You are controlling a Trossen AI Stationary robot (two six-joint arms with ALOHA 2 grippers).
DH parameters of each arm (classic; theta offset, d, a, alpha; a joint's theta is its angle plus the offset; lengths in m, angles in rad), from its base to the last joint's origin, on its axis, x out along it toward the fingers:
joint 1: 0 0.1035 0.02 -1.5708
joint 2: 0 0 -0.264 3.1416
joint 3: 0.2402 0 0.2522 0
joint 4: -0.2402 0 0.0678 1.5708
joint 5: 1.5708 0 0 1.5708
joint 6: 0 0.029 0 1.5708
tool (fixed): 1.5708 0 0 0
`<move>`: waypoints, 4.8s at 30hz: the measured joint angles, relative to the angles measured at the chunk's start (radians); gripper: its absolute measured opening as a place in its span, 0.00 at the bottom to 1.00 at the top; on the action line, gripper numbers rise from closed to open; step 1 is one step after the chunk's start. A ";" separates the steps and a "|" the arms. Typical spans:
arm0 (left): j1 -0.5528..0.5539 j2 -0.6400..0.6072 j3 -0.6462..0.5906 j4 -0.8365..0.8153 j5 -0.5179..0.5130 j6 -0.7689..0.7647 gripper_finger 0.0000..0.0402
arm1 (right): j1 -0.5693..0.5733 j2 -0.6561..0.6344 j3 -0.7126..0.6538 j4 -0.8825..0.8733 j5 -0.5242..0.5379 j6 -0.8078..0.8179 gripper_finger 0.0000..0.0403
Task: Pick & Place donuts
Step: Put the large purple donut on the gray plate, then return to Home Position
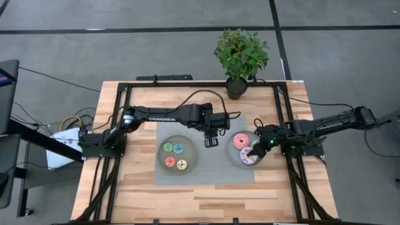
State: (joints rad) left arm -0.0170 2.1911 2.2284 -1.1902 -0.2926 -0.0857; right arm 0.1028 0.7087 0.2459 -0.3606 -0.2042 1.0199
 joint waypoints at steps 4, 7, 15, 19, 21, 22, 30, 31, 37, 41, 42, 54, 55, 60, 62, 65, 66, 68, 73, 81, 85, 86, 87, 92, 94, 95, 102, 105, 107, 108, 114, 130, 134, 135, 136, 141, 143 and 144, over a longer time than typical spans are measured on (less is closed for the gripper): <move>-0.025 -0.001 -0.082 0.021 0.012 -0.028 0.39 | 0.000 -0.051 0.006 -0.002 0.000 0.013 0.59; -0.052 0.001 -0.131 0.033 0.018 -0.039 0.39 | 0.008 -0.098 0.030 -0.015 0.000 0.012 0.59; -0.081 -0.003 -0.157 0.063 -0.009 -0.039 0.39 | 0.037 -0.219 0.130 -0.350 0.139 0.001 0.59; -0.081 -0.027 -0.157 0.055 -0.009 -0.039 0.39 | 0.057 -0.277 0.175 -0.482 0.219 -0.003 0.59; -0.081 -0.051 -0.157 0.044 -0.009 -0.038 0.39 | 0.069 -0.310 0.194 -0.502 0.258 -0.022 0.59; -0.081 -0.067 -0.157 0.041 -0.009 -0.038 0.39 | 0.076 -0.327 0.203 -0.502 0.278 -0.035 0.59; -0.064 -0.286 -0.363 0.172 -0.009 -0.043 0.39 | 0.095 -0.467 0.221 -0.506 0.353 -0.136 0.59; -0.064 -0.336 -0.436 0.215 -0.010 -0.066 0.39 | 0.094 -0.481 0.221 -0.507 0.353 -0.146 0.59; -0.116 -0.691 -0.889 0.518 -0.017 -0.253 0.39 | 0.093 -0.554 0.221 -0.507 0.363 -0.214 0.59; -0.192 -0.932 -1.120 0.655 -0.141 -0.394 0.39 | 0.093 -0.581 0.222 -0.505 0.364 -0.233 0.59; -0.219 -0.993 -1.170 0.678 -0.181 -0.427 0.39 | 0.093 -0.586 0.222 -0.502 0.364 -0.234 0.59; -0.475 -1.469 -1.541 0.743 -0.575 -0.504 0.39 | 0.093 -0.593 0.221 -0.447 0.371 -0.286 0.59; -0.482 -1.495 -1.563 0.750 -0.595 -0.495 0.39 | 0.093 -0.593 0.221 -0.418 0.362 -0.330 0.59; -0.462 -1.587 -1.670 0.818 -0.571 -0.480 0.39 | 0.094 -0.593 0.221 -0.260 0.278 -0.518 0.59; -0.438 -1.606 -1.717 0.891 -0.540 -0.456 0.39 | 0.093 -0.593 0.221 -0.251 0.277 -0.552 0.59; -0.391 -1.624 -1.785 1.004 -0.494 -0.399 0.39 | 0.093 -0.593 0.221 -0.251 0.276 -0.575 0.59; -0.372 -1.625 -1.802 1.033 -0.479 -0.384 0.39 | 0.093 -0.593 0.221 -0.248 0.271 -0.583 0.59; -0.330 -1.631 -1.830 1.049 -0.442 -0.368 0.39 | 0.093 -0.593 0.221 -0.233 0.243 -0.609 0.59; -0.221 -1.672 -1.867 1.094 -0.345 -0.321 0.39 | 0.093 -0.593 0.221 -0.164 0.177 -0.690 0.59; -0.132 -1.824 -1.962 1.174 -0.299 -0.277 0.39 | 0.093 -0.593 0.204 -0.082 0.177 -0.754 0.59; -0.132 -1.939 -2.028 1.201 -0.277 -0.273 0.39 | 0.091 -0.593 0.146 0.020 0.176 -0.764 0.59; -0.132 -1.965 -2.039 1.198 -0.276 -0.273 0.39 | 0.091 -0.593 0.126 0.042 0.175 -0.758 0.59; -0.132 -1.988 -2.048 1.196 -0.276 -0.273 0.39 | 0.091 -0.592 0.106 0.063 0.169 -0.751 0.59; -0.132 -2.091 -2.073 1.140 -0.293 -0.269 0.39 | 0.091 -0.605 0.029 0.138 0.144 -0.728 0.59; -0.132 -2.116 -2.078 1.115 -0.299 -0.271 0.39 | 0.091 -0.625 0.004 0.167 0.147 -0.726 0.59; -0.132 -2.126 -2.084 1.113 -0.301 -0.271 0.39 | 0.091 -0.640 -0.010 0.192 0.147 -0.739 0.59; -0.132 -2.135 -2.109 1.125 -0.326 -0.274 0.39 | 0.082 -0.705 -0.082 0.264 0.149 -0.808 0.59; -0.132 -2.141 -2.138 1.163 -0.343 -0.273 0.39 | 0.063 -0.707 -0.077 0.256 0.141 -0.810 0.59; -0.132 -2.147 -2.160 1.192 -0.344 -0.275 0.39 | 0.047 -0.706 -0.078 0.265 0.115 -0.836 0.59; -0.132 -2.148 -2.168 1.211 -0.344 -0.275 0.39 | 0.037 -0.707 -0.078 0.277 0.094 -0.842 0.59; -0.132 -2.152 -2.170 1.130 -0.313 -0.297 0.39 | -0.021 -0.707 -0.077 0.229 0.061 -0.837 0.59; -0.132 -1.994 -2.159 1.090 -0.526 -0.344 0.39 | -0.196 -0.707 -0.077 0.122 0.073 -0.845 0.59; -0.132 -2.010 -2.161 1.145 -0.457 -0.350 0.39 | -0.203 -0.707 -0.077 0.150 -0.024 -0.862 0.59; -0.132 -2.012 -2.161 1.145 -0.417 -0.363 0.39 | -0.203 -0.707 -0.077 0.151 -0.047 -0.863 0.59; -0.132 -2.011 -2.161 1.138 -0.370 -0.389 0.39 | -0.203 -0.707 -0.077 0.152 -0.062 -0.863 0.59; -0.133 -2.011 -2.164 1.111 -0.196 -0.488 0.39 | -0.203 -0.707 -0.077 0.153 -0.134 -0.884 0.59; -0.132 -2.011 -2.164 1.116 -0.182 -0.495 0.39 | -0.203 -0.707 -0.077 0.159 -0.173 -0.890 0.59; -0.132 -2.011 -2.164 1.128 -0.179 -0.490 0.39 | -0.204 -0.707 -0.077 0.160 -0.189 -0.890 0.59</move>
State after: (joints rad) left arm -0.1493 0.1806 0.0647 -0.0618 -0.4717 -0.5753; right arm -0.1009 0.0021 0.1684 -0.2003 -0.3934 0.1302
